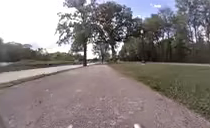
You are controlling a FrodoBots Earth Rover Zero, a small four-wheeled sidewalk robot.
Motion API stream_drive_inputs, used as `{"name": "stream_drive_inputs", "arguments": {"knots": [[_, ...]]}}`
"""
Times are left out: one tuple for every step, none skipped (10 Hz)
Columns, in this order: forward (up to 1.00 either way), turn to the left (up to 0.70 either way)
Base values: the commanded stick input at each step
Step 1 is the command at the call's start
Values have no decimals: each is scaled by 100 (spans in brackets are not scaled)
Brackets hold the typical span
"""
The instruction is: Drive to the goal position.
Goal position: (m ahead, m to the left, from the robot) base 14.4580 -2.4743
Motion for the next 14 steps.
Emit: {"name": "stream_drive_inputs", "arguments": {"knots": [[100,0],[100,0],[100,0],[100,0],[100,0],[100,0],[100,0],[100,0],[100,0],[100,0],[100,0],[100,0],[100,0],[100,0]]}}
